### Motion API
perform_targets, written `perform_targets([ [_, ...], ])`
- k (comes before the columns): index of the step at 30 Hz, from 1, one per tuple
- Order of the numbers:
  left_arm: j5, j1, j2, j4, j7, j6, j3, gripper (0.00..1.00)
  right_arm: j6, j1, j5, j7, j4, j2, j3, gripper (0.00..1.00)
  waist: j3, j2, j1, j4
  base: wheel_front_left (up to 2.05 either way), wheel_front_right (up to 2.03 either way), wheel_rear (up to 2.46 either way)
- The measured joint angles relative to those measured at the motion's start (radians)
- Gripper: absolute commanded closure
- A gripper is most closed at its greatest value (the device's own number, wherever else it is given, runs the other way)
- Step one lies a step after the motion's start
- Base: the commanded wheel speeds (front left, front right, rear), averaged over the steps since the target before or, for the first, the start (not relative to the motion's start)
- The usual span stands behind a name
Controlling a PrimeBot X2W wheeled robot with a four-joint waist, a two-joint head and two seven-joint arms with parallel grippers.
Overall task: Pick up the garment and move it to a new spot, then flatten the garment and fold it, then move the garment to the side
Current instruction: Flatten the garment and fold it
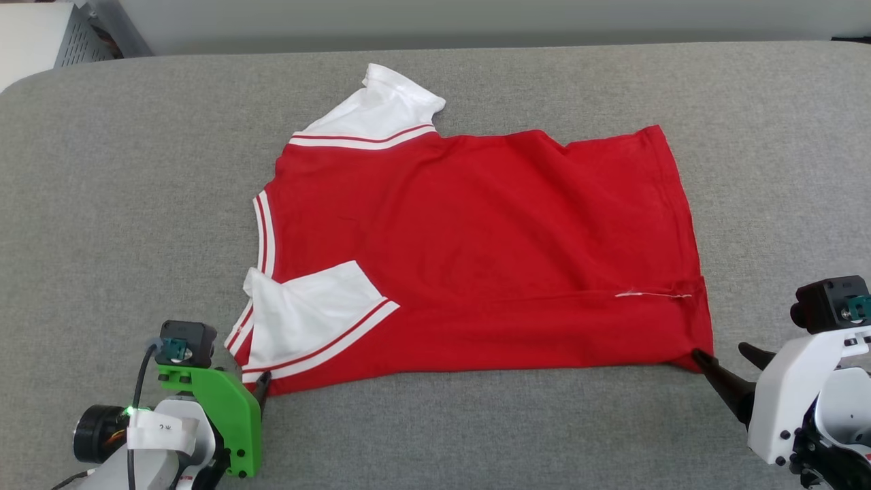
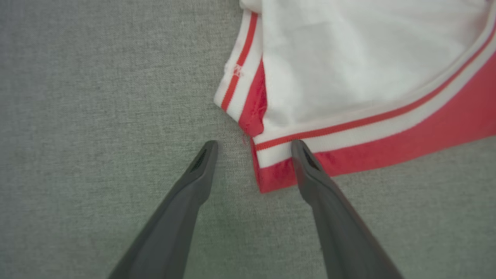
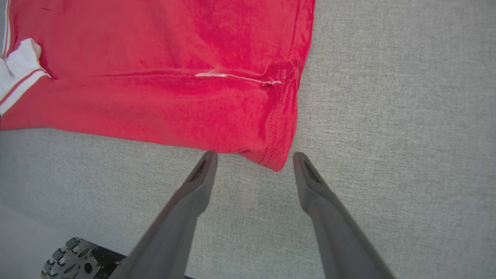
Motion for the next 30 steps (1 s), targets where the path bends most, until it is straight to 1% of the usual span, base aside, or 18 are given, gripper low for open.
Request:
perform_targets([
  [4,-0.003,-0.020,-0.005,0.028,0.022,-0.023,-0.012,0.00,0.000,0.000,0.000,0.000,-0.001,0.000,-0.001,0.00,0.014,0.0001,0.0000,-0.002,0.00,0.00,0.00],
  [5,-0.009,-0.027,-0.007,0.034,0.030,-0.030,-0.014,0.28,0.000,0.000,-0.001,0.000,-0.001,0.000,-0.001,0.00,0.017,0.0000,0.0000,-0.002,0.00,0.00,0.00],
  [6,-0.015,-0.031,-0.008,0.039,0.037,-0.036,-0.015,0.95,0.000,0.000,-0.002,0.000,-0.001,-0.001,-0.002,0.00,0.018,0.0001,0.0000,-0.002,0.00,0.00,0.00],
  [7,-0.026,-0.035,-0.012,0.042,0.048,-0.050,-0.016,1.00,0.000,0.000,-0.004,0.000,-0.001,-0.001,-0.003,0.00,0.020,0.0001,0.0000,-0.001,0.00,0.00,0.00],
  [10,-0.054,-0.045,-0.022,0.048,0.067,-0.084,-0.020,1.00,0.000,0.000,-0.027,0.001,0.001,-0.011,0.000,0.00,0.014,0.0000,0.0000,0.003,0.00,0.00,0.00],
  [11,-0.060,-0.044,-0.034,0.048,0.064,-0.086,-0.020,1.00,0.000,0.000,-0.035,0.001,0.003,-0.013,-0.004,0.00,0.009,0.0000,0.0000,0.005,0.00,0.00,0.00],
  [14,-0.061,-0.038,-0.039,0.041,0.032,-0.085,-0.016,1.00,0.000,0.000,-0.056,0.014,0.017,-0.012,-0.018,0.00,-0.007,0.0000,0.0000,0.013,0.00,0.00,0.00],
  [17,-0.060,-0.017,-0.038,0.011,0.012,-0.070,-0.014,1.00,0.000,-0.001,-0.085,0.044,0.042,-0.004,-0.037,0.00,-0.023,0.0000,0.0000,0.024,0.00,0.00,0.00],
  [20,-0.047,-0.001,-0.028,-0.036,0.005,-0.053,-0.015,1.00,0.000,-0.004,-0.110,0.097,0.075,0.019,-0.055,0.00,-0.034,0.0000,0.0000,0.036,0.00,0.00,0.00],
  [22,-0.031,0.000,-0.016,-0.077,0.005,-0.037,-0.015,1.00,0.000,-0.015,-0.114,0.129,0.096,0.048,-0.069,0.00,-0.038,0.0000,0.0000,0.045,0.00,0.00,0.00],
  [25,-0.019,0.000,-0.003,-0.128,0.007,-0.024,-0.015,1.00,0.000,-0.057,-0.115,0.150,0.117,0.073,-0.076,0.00,-0.035,0.0000,0.0000,0.054,0.00,0.00,0.00],
  [30,-0.009,0.000,0.012,-0.182,0.021,-0.011,-0.017,1.00,0.000,-0.098,-0.139,0.154,0.167,0.079,-0.076,0.00,-0.017,0.0000,0.0000,0.063,0.00,0.00,0.00],
])
